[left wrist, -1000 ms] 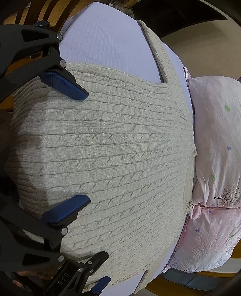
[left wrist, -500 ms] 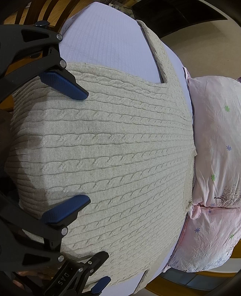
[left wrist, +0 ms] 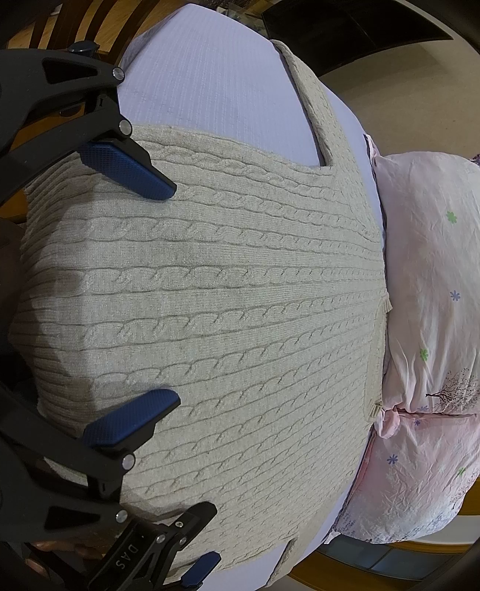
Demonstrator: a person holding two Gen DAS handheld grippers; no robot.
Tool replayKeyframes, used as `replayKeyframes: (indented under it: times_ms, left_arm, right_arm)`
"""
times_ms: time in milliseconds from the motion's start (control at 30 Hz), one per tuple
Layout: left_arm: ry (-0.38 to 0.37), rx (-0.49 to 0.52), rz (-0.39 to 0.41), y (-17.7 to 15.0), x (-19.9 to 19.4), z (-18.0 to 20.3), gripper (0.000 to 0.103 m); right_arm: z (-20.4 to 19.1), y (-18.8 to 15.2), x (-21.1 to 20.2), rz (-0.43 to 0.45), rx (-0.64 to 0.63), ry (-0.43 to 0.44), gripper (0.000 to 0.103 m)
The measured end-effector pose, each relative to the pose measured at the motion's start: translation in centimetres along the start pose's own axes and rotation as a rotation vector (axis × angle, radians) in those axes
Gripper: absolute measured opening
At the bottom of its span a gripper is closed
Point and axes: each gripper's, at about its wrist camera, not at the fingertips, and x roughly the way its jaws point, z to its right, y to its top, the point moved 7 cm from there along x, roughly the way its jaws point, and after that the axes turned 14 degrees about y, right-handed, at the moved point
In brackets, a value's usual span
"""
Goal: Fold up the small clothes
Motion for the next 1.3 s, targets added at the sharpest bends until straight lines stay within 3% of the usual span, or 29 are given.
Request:
replayKeyframes:
  times_ms: [667,833,933,1000,1067,1100,1133,1233,1267,1300]
  left_arm:
    - [0.000,0.000,0.001,0.0,0.0,0.0,0.102]
    - [0.001,0.000,0.003,0.0,0.0,0.0,0.102]
    - [-0.002,0.000,0.019,0.1,-0.1,0.0,0.102]
    - [-0.014,0.005,0.031,0.1,-0.2,-0.3,0.102]
    - [-0.036,0.007,0.027,0.0,-0.4,-0.3,0.102]
    - [-0.064,-0.006,0.037,0.4,-0.5,-0.8,0.102]
    - [-0.086,-0.033,0.061,1.0,-0.7,-1.6,0.102]
    - [-0.119,-0.118,0.147,3.1,-0.8,-4.3,0.102]
    - [-0.117,-0.137,0.166,3.7,-0.7,-5.0,0.102]
    - [-0.109,-0.160,0.182,4.6,-0.3,-6.1,0.102]
  right_arm:
    - [0.0,0.0,-0.1,-0.001,-0.001,-0.001,0.101]
    - [-0.6,2.3,-1.9,0.006,-0.008,0.002,0.101]
    - [-0.6,2.5,-2.2,0.028,-0.051,0.048,0.101]
    - [0.2,3.7,-3.2,0.030,-0.040,0.154,0.101]
    - [3.0,6.6,-5.8,0.127,0.049,0.307,0.101]
    - [4.5,7.8,-6.8,0.169,0.085,0.331,0.101]
    - [7.1,9.5,-7.9,0.216,0.136,0.309,0.101]
    - [16.5,13.1,-9.4,0.279,0.311,0.130,0.101]
    - [20.8,14.0,-9.3,0.278,0.404,0.066,0.097]
    - [23.6,14.6,-9.1,0.276,0.472,0.034,0.081]
